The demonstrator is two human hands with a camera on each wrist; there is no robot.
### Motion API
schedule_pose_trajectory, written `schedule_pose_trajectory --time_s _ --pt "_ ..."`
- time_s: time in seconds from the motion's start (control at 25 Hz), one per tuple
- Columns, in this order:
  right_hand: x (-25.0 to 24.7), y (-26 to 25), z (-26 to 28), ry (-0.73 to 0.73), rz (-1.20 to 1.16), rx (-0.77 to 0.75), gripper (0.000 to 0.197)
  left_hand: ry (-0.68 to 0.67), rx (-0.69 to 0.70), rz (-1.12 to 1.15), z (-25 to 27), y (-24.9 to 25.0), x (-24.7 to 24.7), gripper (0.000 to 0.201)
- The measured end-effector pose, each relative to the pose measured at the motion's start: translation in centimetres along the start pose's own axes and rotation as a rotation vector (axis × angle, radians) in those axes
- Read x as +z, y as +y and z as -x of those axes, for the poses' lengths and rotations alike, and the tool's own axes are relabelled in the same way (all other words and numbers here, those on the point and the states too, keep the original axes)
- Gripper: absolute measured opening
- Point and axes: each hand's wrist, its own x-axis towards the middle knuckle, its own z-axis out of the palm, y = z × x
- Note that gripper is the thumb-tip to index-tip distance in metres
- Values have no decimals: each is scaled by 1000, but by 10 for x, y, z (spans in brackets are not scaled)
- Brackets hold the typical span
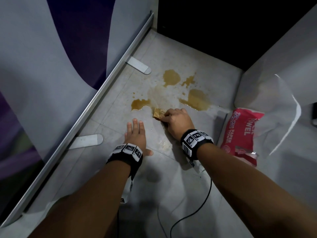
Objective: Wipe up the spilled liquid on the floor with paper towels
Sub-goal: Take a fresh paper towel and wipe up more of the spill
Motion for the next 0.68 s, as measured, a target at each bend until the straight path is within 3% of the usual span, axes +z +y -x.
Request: schedule_pose_trajectory --time_s 0.2,0.36,0.56,0.68 --pt "-7 -9 13 -56 -29 66 17 31 1 -30 0 0 2 126" --pt "-20 -14 18 -169 -134 147 30 56 13 -34 0 -2 2 127" --pt "-20 -19 14 -203 -642 560 36 72 23 -58 1 -4 3 129" --pt "-26 -20 14 -156 -1044 727 34 80 31 -60 0 -5 2 129"
